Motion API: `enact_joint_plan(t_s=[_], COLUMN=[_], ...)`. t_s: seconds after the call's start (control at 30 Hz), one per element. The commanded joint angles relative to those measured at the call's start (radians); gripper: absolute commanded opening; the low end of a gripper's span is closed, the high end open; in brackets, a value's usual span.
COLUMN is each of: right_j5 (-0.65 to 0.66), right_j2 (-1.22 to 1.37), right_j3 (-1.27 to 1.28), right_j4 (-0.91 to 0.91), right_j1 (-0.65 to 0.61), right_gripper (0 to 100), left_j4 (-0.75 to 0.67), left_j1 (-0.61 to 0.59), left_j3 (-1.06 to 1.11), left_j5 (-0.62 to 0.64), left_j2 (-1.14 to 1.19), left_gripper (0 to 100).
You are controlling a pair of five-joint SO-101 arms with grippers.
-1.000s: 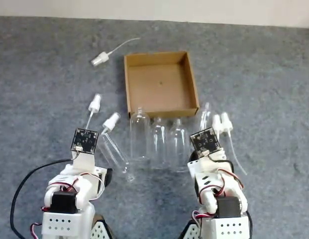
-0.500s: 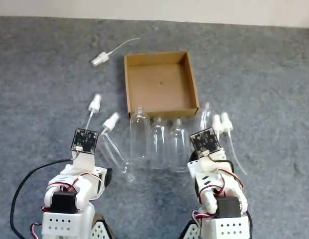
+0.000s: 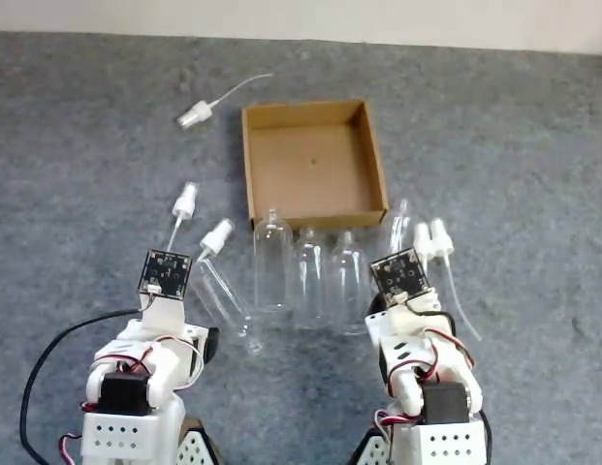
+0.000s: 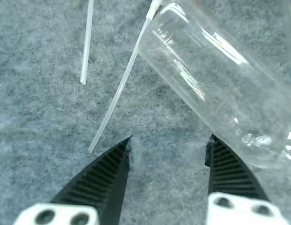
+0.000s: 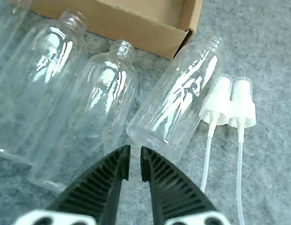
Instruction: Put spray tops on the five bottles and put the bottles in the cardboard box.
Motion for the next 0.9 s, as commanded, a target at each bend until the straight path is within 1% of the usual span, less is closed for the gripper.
enact_joint_plan(t_s=[0.0,0.03,0.1,0.2,0.3,0.37,0.47,0.57,0.67,0.73,0.87], right_j5=[0.012,0.012,0.012,0.009,0.012,0.012,0.012,0.012,0.012,0.012,0.012], right_j2=[-0.015,-0.015,-0.015,-0.012,0.016,0.093,0.303,0.581,0.874,1.053,1.351], right_j3=[0.127,0.125,0.101,-0.033,-0.177,-0.278,-0.429,-0.604,-0.819,-0.958,-1.207], right_j4=[-0.005,-0.005,-0.002,0.002,0.041,0.074,0.096,0.122,0.193,0.251,0.363], right_j1=[0.010,0.016,0.071,0.145,0.166,0.170,0.170,0.170,0.171,0.171,0.171], right_gripper=[0.5,0.5,0.5,0.5,0.8,0.9,0.9,1.0,1.7,5.6,17.4], left_j4=[0.003,0.003,0.005,0.006,0.006,0.006,0.006,0.006,0.006,0.006,0.006], left_j1=[0.018,0.018,0.018,0.015,0.016,0.016,0.016,0.016,0.016,0.016,0.016], left_j3=[0.019,0.019,0.019,0.019,0.019,0.019,0.019,0.019,0.019,0.019,0.019], left_j5=[0.002,0.002,-0.002,-0.002,-0.002,-0.002,-0.002,-0.002,-0.002,-0.002,-0.002], left_j2=[-0.007,-0.007,-0.007,-0.007,-0.007,-0.007,-0.007,-0.007,-0.007,-0.007,-0.007], left_gripper=[23,23,23,23,23,23,23,23,23,23,23])
